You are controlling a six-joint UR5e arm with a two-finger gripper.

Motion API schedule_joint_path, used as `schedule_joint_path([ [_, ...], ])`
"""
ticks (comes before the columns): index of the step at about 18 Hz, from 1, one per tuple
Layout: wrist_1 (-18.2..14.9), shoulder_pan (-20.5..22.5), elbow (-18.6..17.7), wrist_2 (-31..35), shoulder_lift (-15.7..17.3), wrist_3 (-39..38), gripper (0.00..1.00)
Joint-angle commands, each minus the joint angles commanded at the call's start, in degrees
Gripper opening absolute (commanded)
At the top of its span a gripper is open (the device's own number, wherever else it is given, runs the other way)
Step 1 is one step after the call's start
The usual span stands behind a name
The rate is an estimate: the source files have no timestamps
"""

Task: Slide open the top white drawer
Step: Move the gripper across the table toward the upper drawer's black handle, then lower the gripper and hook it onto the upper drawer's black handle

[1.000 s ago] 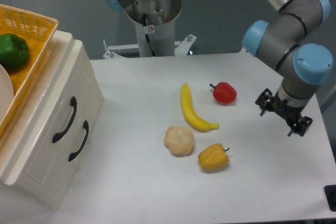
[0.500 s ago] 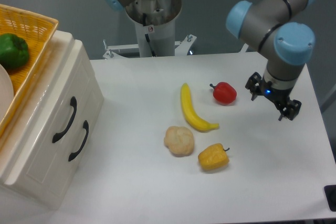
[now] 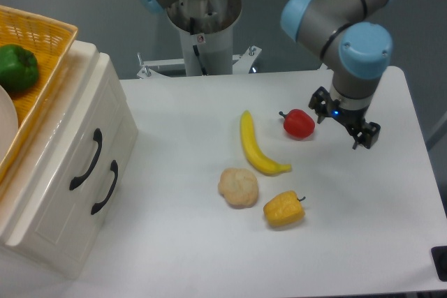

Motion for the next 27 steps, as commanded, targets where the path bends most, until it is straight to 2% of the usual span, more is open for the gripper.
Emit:
schedule_joint_path([
  [4,-0.1,-1.4,-3.8,-2.6,4.3,-0.2,1.00],
  [6,-1.7,-2.3,-3.6,-5.5,5.7,-5.4,1.00],
  [10,-2.8,-8.7,-2.5,-7.6,5.8,-16.3,1.00],
  [13,-3.2,-14.1,0.0,-10.0,5.2,-29.1,1.00],
  [18,-3.3,-19.9,2.0,-14.6,1.4,-38.2,1.00],
  [22,-3.7,-20.6,3.9,-22.6,-1.0,-44.4,1.00],
  [27,-4.6,-21.9,4.6,-25.7,-1.5,-47.5,1.00],
])
